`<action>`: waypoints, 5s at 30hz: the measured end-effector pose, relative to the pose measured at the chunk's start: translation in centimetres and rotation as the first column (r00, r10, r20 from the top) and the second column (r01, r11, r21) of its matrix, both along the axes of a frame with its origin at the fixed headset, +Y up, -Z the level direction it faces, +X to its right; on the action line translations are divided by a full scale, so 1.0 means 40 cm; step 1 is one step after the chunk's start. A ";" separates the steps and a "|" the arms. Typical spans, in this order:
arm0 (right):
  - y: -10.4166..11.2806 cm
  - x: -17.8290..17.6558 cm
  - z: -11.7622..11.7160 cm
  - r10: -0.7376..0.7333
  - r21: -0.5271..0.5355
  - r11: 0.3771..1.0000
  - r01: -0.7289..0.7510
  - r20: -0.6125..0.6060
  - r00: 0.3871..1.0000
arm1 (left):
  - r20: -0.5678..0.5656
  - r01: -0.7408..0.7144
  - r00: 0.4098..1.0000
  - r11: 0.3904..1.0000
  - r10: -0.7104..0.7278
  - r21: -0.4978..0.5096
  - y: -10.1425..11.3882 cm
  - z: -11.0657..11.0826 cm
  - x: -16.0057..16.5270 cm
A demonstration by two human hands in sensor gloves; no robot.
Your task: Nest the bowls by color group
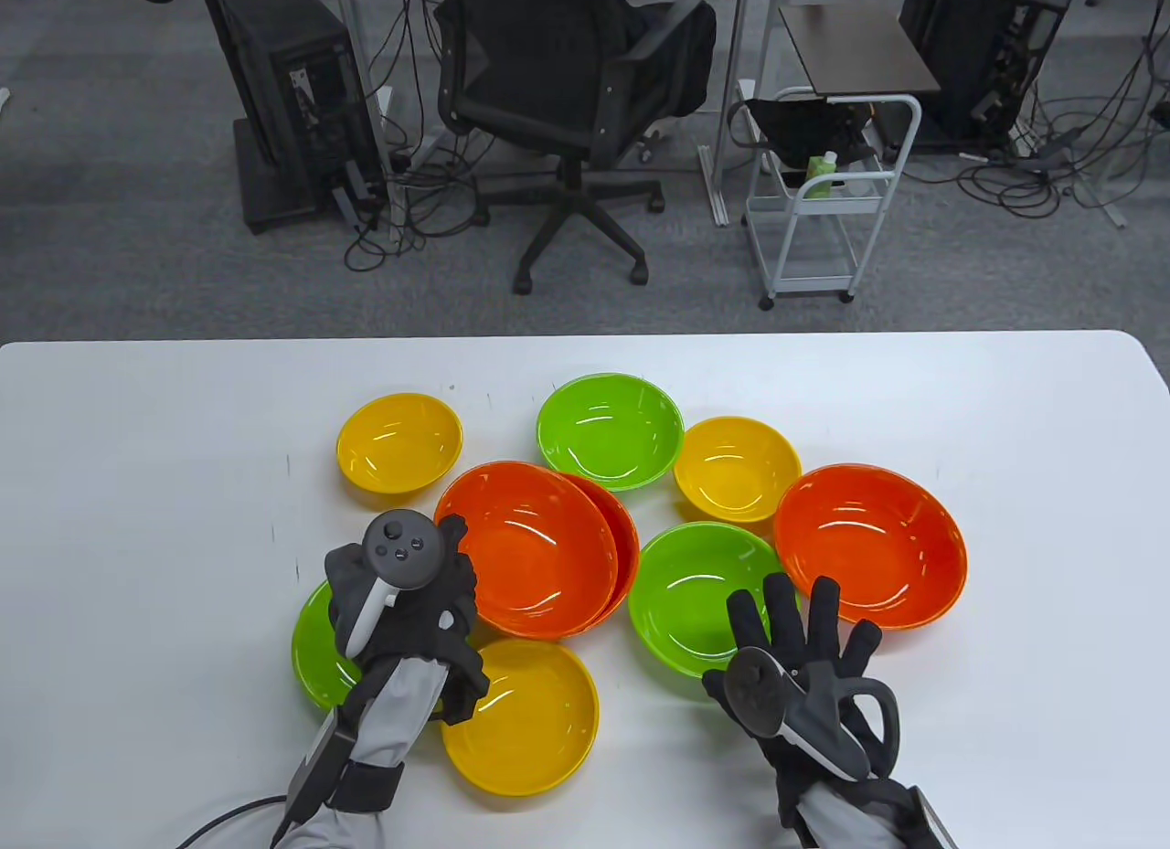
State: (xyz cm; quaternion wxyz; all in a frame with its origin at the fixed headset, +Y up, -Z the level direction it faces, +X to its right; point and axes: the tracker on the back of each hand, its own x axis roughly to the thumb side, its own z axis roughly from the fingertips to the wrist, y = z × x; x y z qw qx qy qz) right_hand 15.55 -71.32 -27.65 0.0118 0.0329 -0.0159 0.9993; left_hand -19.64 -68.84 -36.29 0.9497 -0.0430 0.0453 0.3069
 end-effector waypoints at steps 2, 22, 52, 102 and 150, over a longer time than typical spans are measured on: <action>0.001 0.000 0.000 0.001 0.001 1.000 -0.001 -0.001 1.000 | 0.000 0.006 1.000 1.000 -0.006 -0.005 -0.001 0.000 0.002; 0.012 0.010 -0.001 -0.005 0.016 1.000 0.005 0.018 1.000 | -0.071 0.354 0.934 0.935 -0.351 0.031 -0.007 0.000 0.010; 0.047 0.091 -0.024 -0.133 0.026 0.991 0.131 0.155 0.979 | 0.039 0.394 0.919 0.917 -0.392 -0.068 0.011 0.027 0.021; -0.112 0.448 -0.159 -0.732 0.215 0.548 0.809 0.591 0.339 | 0.119 0.490 0.846 0.847 -0.519 0.205 -0.046 0.158 -0.096; 0.133 -0.132 -0.201 -0.658 -0.102 0.743 0.662 0.075 0.750 | 0.123 0.442 0.875 0.876 -0.469 0.193 -0.041 0.168 -0.128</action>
